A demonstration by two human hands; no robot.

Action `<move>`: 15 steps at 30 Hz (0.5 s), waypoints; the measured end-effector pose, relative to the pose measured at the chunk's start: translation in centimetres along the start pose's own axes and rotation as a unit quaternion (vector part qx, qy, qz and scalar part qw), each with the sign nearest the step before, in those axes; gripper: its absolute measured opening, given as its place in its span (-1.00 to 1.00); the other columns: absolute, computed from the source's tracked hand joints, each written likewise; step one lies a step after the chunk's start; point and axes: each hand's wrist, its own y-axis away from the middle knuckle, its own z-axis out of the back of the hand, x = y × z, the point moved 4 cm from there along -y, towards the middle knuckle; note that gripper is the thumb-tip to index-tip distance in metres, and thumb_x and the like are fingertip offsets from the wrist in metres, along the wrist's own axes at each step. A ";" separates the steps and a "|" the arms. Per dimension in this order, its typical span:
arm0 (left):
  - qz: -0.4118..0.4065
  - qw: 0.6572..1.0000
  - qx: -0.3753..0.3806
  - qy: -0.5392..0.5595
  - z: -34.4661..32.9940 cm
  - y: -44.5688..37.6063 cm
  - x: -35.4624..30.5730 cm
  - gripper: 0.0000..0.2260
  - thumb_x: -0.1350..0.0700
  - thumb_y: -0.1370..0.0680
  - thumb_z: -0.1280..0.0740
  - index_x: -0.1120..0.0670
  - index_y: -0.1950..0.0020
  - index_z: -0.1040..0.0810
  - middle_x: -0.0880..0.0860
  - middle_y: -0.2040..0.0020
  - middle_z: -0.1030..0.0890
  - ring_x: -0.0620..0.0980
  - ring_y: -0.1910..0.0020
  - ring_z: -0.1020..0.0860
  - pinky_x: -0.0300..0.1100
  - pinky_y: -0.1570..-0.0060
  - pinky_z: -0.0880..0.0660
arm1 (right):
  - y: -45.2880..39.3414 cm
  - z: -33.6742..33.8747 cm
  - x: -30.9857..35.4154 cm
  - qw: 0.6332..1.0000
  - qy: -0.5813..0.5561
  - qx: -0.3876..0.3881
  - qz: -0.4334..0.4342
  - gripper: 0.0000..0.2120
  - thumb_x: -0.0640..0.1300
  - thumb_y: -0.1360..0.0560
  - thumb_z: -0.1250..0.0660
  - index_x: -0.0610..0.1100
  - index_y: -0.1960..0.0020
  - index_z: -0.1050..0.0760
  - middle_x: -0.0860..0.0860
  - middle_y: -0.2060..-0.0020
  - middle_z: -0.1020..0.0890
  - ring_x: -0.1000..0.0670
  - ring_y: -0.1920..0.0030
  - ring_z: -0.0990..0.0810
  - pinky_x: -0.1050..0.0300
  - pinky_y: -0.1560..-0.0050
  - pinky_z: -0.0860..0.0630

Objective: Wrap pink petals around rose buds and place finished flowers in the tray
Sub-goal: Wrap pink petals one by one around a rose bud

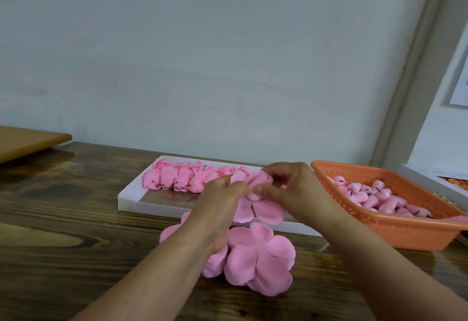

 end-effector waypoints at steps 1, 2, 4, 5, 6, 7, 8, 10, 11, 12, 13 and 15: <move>-0.010 1.000 0.002 -0.012 0.0 0.0 0.0 -0.87 0.24 -0.32 -0.39 0.05 0.20 -0.67 0.01 0.28 -0.68 -0.04 0.31 -0.63 -0.21 0.34 -0.48 | 0.1 0.0 -0.2 1.000 -0.003 -0.009 -0.001 -0.82 -0.29 -0.39 -0.45 -0.01 0.22 -0.63 0.07 0.40 -0.63 0.20 0.43 -0.47 0.34 0.39 -0.40; -0.021 1.000 0.000 -0.022 0.0 0.1 0.0 -0.84 0.28 -0.40 -0.38 0.04 0.20 -0.68 0.00 0.26 -0.70 -0.05 0.28 -0.65 -0.21 0.32 -0.52 | 0.1 0.0 -0.3 1.000 -0.003 -0.018 -0.002 -0.87 -0.29 -0.40 -0.44 -0.07 0.20 -0.64 0.05 0.41 -0.61 0.20 0.44 -0.45 0.33 0.40 -0.38; -0.032 0.999 -0.011 -0.031 0.0 0.2 -0.1 -0.79 0.32 -0.48 -0.35 0.03 0.17 -0.67 -0.01 0.23 -0.71 -0.06 0.24 -0.67 -0.21 0.27 -0.57 | 0.2 -0.2 -0.5 0.999 0.000 -0.035 -0.002 -0.90 -0.28 -0.40 -0.44 -0.10 0.20 -0.62 0.11 0.46 -0.56 0.23 0.47 -0.41 0.35 0.43 -0.36; -0.035 0.999 -0.014 -0.038 0.0 0.3 -0.1 -0.79 0.31 -0.50 -0.35 0.02 0.16 -0.66 -0.02 0.23 -0.71 -0.07 0.24 -0.68 -0.23 0.26 -0.59 | 0.2 -0.3 -0.6 0.999 -0.004 -0.042 -0.004 -0.88 -0.28 -0.40 -0.45 -0.08 0.22 -0.60 0.12 0.47 -0.55 0.22 0.48 -0.41 0.35 0.44 -0.35; -0.038 0.998 -0.013 -0.041 -0.1 0.3 -0.1 -0.80 0.30 -0.51 -0.35 0.01 0.16 -0.66 -0.03 0.24 -0.71 -0.10 0.24 -0.68 -0.26 0.26 -0.59 | 0.2 -0.2 -0.7 0.999 -0.009 -0.047 -0.007 -0.87 -0.27 -0.39 -0.46 -0.07 0.22 -0.57 0.10 0.45 -0.55 0.20 0.47 -0.41 0.34 0.43 -0.36; -0.039 0.998 -0.013 -0.043 -0.2 0.3 -0.1 -0.79 0.30 -0.51 -0.36 0.01 0.18 -0.66 -0.05 0.25 -0.71 -0.13 0.26 -0.67 -0.29 0.28 -0.58 | 0.2 -0.1 -0.7 0.999 -0.012 -0.045 -0.007 -0.86 -0.27 -0.39 -0.46 -0.06 0.20 -0.56 0.05 0.43 -0.56 0.18 0.45 -0.42 0.31 0.42 -0.38; -0.041 0.998 -0.013 -0.044 -0.2 0.3 -0.2 -0.78 0.30 -0.51 -0.36 0.00 0.20 -0.66 -0.06 0.26 -0.71 -0.15 0.28 -0.66 -0.31 0.30 -0.57 | 0.1 0.0 -0.8 0.999 -0.014 -0.033 -0.007 -0.86 -0.27 -0.40 -0.46 -0.06 0.18 -0.56 -0.03 0.39 -0.58 0.15 0.42 -0.43 0.28 0.38 -0.41; -0.040 0.998 -0.016 -0.047 -0.1 0.4 -0.2 -0.76 0.29 -0.52 -0.35 0.00 0.25 -0.66 -0.07 0.27 -0.70 -0.11 0.25 -0.66 -0.27 0.27 -0.57 | 0.1 0.2 -0.8 0.999 -0.040 0.005 -0.009 -0.83 -0.30 -0.41 -0.45 -0.06 0.12 -0.57 -0.16 0.30 -0.61 0.07 0.33 -0.47 0.14 0.27 -0.47; -0.036 0.998 -0.015 -0.048 -0.1 0.5 -0.3 -0.76 0.29 -0.52 -0.35 0.00 0.25 -0.66 -0.04 0.24 -0.71 -0.05 0.18 -0.66 -0.19 0.18 -0.59 | 0.2 0.4 -0.9 0.997 -0.070 0.019 -0.011 -0.82 -0.32 -0.42 -0.43 -0.06 0.10 -0.59 -0.18 0.27 -0.62 0.04 0.30 -0.50 0.07 0.23 -0.49; -0.032 0.998 -0.013 -0.049 -0.2 0.5 -0.3 -0.78 0.29 -0.51 -0.35 0.02 0.24 -0.67 0.00 0.19 -0.71 0.02 0.11 -0.66 -0.10 0.08 -0.60 | 0.2 0.6 -0.9 0.995 -0.096 0.026 -0.012 -0.80 -0.34 -0.42 -0.42 -0.05 0.10 -0.60 -0.19 0.24 -0.63 0.00 0.27 -0.53 0.02 0.19 -0.52; -0.027 0.998 -0.009 -0.051 -0.3 0.5 -0.4 -0.80 0.29 -0.50 -0.36 0.03 0.21 -0.68 0.05 0.13 -0.71 0.08 0.05 -0.65 -0.03 0.00 -0.58 | 0.3 0.7 -1.0 0.994 -0.109 0.024 -0.010 -0.77 -0.35 -0.42 -0.42 -0.03 0.10 -0.62 -0.17 0.20 -0.65 -0.02 0.23 -0.55 -0.01 0.14 -0.53; -0.017 0.999 -0.007 -0.050 -0.4 0.4 -0.3 -0.85 0.30 -0.48 -0.37 0.07 0.12 -0.67 0.11 0.07 -0.71 0.12 0.01 -0.65 -0.01 -0.03 -0.56 | 0.3 0.7 -1.2 0.994 -0.108 0.012 -0.002 -0.74 -0.36 -0.41 -0.42 0.00 0.12 -0.64 -0.09 0.13 -0.66 -0.01 0.16 -0.58 -0.02 0.09 -0.55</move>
